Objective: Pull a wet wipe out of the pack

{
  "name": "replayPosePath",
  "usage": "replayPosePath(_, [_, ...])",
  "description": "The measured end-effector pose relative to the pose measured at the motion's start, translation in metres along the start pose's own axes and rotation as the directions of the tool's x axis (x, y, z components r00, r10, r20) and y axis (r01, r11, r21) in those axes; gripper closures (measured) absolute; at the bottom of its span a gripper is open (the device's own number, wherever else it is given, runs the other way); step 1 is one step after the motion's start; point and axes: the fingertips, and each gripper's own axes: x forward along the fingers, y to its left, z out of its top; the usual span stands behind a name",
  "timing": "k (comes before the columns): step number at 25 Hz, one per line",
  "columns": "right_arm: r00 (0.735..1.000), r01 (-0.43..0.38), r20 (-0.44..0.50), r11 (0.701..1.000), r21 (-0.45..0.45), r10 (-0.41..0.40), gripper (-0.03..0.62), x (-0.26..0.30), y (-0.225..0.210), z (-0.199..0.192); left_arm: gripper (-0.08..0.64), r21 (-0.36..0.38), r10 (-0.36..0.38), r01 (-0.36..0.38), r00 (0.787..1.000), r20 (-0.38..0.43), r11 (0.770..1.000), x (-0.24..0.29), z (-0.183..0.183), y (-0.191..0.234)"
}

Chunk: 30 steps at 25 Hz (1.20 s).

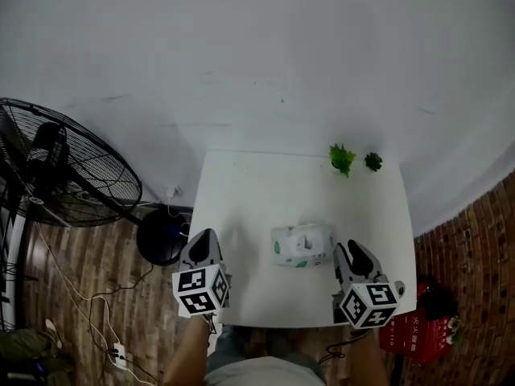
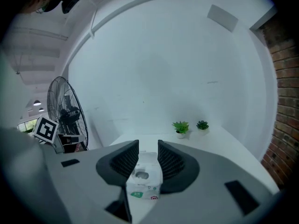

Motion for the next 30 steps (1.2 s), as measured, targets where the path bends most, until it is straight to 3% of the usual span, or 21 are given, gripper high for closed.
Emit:
replayPosePath(7, [0.99,-0.097,-0.108,0.993,-0.067,0.089,0.468,0.011,0.005,-0.025,0.558,0.009,0.062,-0.062,0.997,-0.036,0.998,-0.003,-0.03,0.013])
replayPosePath(17, [0.949,-0.222,-0.253,0.967,-0.122,0.186,0.469,0.034,0.015,-0.068,0.558,0.014,0.114,-0.113,0.991,-0.074,0.994,-0.01,-0.061,0.022])
replayPosePath(30, [0.908,-0.294,-0.346,0.947,-0.126,0.236,0.468,0.053,0.025,-0.11,0.558,-0.006,0.168,-0.17,0.979,-0.116,0.985,-0.023,-0.093,0.038])
